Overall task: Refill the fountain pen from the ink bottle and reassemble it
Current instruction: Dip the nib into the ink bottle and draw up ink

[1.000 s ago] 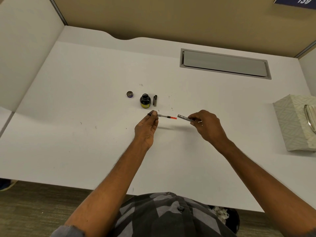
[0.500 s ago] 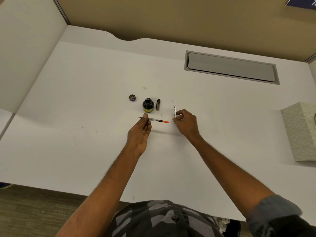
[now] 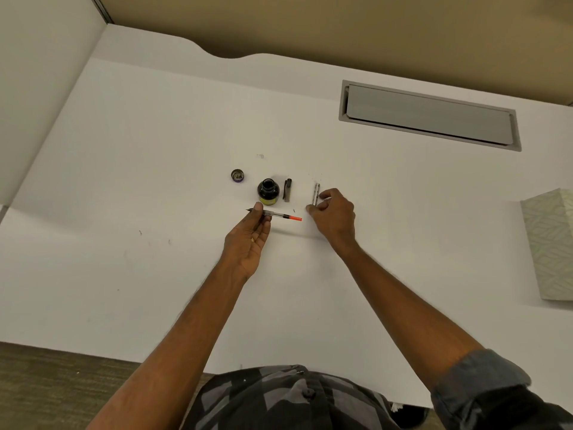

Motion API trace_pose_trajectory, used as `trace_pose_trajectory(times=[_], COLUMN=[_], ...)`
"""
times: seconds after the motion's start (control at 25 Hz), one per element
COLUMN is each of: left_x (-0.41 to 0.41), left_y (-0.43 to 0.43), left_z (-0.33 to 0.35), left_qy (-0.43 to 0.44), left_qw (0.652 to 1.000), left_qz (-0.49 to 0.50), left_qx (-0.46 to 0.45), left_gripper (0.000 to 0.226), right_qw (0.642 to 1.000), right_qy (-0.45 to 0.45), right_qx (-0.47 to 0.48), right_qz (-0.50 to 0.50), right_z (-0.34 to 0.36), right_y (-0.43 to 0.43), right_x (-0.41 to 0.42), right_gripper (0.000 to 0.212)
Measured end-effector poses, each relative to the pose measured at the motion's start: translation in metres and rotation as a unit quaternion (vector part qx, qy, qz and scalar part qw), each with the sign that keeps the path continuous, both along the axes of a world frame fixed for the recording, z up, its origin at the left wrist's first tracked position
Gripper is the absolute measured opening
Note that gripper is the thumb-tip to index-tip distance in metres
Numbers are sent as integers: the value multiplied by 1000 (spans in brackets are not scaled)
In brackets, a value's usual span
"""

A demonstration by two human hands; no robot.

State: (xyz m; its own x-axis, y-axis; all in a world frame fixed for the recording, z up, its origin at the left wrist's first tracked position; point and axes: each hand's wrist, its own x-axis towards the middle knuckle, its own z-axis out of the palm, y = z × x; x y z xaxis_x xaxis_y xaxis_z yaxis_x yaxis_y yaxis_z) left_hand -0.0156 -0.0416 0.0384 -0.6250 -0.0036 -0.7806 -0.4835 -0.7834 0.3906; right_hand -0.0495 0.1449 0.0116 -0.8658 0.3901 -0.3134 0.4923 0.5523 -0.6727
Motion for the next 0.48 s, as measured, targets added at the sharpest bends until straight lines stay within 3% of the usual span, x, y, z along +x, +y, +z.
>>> trace_pose_trajectory(times=[0.12, 0.24, 0.48], left_x=[-1, 2, 9], left_y=[1, 1, 13], left_z=[-2, -5, 2], left_qy=[-13, -22, -11], left_qw=[1000, 999, 999], left_qz=[-2, 3, -5], left_qx=[10, 26, 47], left_gripper=[7, 7, 8], right_qw=[999, 993, 974], right_qy=[22, 85, 101], right_qx=[-14, -78, -194], right_qz=[-21, -35, 66], right_z=[11, 32, 57], right_y=[3, 2, -18], right_x=[6, 24, 72], right_gripper=[39, 25, 21])
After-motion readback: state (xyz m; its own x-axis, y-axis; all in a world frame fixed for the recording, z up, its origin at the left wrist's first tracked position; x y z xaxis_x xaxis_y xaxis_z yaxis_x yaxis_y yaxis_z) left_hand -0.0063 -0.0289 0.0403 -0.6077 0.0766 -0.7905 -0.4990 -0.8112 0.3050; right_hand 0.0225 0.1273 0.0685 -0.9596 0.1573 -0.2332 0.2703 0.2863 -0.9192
